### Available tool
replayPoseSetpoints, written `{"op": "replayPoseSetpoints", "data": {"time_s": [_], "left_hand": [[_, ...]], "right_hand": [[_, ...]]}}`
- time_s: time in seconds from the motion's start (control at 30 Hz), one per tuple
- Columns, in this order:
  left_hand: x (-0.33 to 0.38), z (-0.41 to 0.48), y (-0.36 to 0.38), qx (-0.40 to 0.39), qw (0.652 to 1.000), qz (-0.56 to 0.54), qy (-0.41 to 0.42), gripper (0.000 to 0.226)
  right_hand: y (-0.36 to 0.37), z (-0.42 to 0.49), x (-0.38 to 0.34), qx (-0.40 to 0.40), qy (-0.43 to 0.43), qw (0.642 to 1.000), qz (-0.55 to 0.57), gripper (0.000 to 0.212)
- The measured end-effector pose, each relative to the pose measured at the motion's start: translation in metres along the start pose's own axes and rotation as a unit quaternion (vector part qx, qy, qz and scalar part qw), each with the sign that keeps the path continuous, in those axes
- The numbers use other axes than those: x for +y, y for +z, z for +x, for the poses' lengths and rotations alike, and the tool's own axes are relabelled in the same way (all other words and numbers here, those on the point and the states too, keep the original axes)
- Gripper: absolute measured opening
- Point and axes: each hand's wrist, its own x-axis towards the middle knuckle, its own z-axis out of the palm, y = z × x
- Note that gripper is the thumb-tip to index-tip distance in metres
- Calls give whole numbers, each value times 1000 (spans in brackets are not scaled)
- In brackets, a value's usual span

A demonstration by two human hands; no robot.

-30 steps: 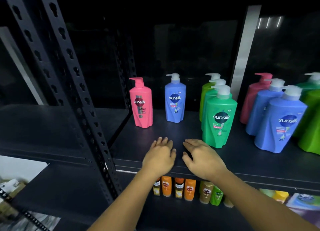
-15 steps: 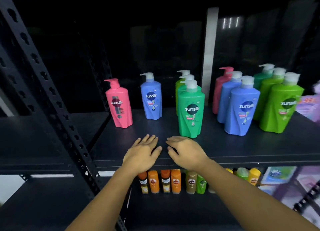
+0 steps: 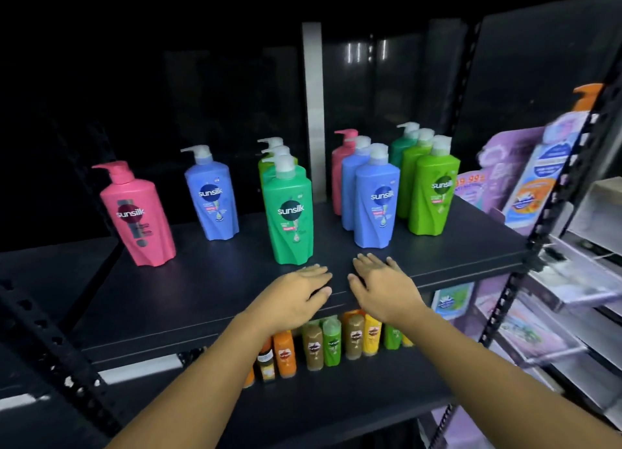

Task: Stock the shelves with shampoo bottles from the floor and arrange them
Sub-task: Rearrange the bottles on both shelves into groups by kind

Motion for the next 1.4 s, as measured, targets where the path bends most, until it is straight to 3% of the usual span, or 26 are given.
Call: {"op": "replayPoseSetpoints", "data": {"time_s": [0.17, 0.3, 0.37, 0.53, 0.77, 0.93, 1.23, 1.4], "left_hand": [[-1, 29, -1, -39, 999, -2, 0, 54], [-4, 29, 6, -37, 999, 12, -1, 55], [-4, 29, 8, -34, 999, 17, -1, 55], [-4, 28, 8, -27, 999, 23, -1, 55], [-7, 29, 8, -20, 1000, 19, -5, 56], [-6, 28, 7, -8, 1000, 12, -6, 56], [-1, 13, 5, 110, 994, 26, 11, 39], [-18, -8, -2, 108, 994, -26, 19, 32]], "right_hand": [[-8, 13, 22, 42, 126, 987, 95, 56], [-14, 42, 29, 77, 208, 931, 290, 92], [-16, 57, 32, 92, 203, 910, 349, 102], [-13, 73, 39, 173, 159, 869, 435, 85], [-2, 73, 37, 260, 132, 868, 402, 84], [-10, 66, 36, 224, 140, 856, 445, 74], [-21, 14, 16, 143, 110, 879, 441, 72], [-25, -8, -16, 105, 79, 890, 438, 65]]}}
